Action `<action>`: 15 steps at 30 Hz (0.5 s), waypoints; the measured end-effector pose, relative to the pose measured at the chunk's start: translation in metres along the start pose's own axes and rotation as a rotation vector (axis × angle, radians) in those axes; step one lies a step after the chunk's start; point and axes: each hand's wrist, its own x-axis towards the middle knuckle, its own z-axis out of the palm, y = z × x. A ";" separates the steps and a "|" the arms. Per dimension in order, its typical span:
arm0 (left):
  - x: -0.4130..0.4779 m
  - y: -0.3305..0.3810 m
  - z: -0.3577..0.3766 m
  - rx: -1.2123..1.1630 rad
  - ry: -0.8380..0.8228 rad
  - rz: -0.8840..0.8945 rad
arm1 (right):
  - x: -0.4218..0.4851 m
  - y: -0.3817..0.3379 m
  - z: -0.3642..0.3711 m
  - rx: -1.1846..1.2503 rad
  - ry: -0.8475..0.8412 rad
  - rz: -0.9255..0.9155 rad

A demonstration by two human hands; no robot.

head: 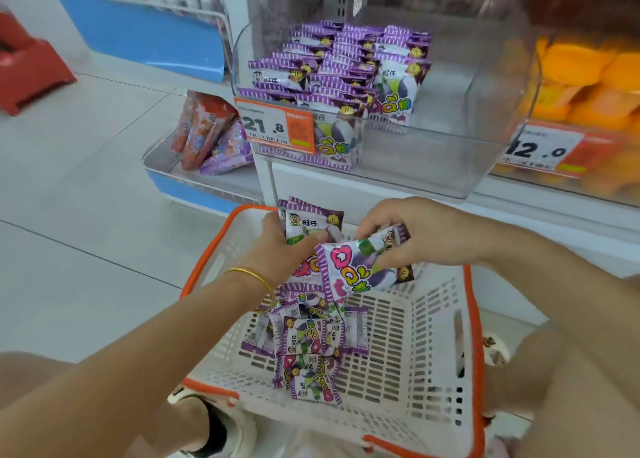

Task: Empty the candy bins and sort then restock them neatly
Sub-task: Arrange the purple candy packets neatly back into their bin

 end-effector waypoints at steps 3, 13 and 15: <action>-0.009 0.016 0.003 -0.005 -0.058 0.019 | 0.008 0.009 -0.002 0.087 -0.048 0.033; -0.014 0.025 0.005 -0.131 -0.192 -0.073 | 0.017 0.015 -0.018 0.280 -0.158 0.074; -0.013 0.025 0.009 -0.167 -0.202 -0.070 | 0.023 0.017 -0.011 0.298 -0.076 0.088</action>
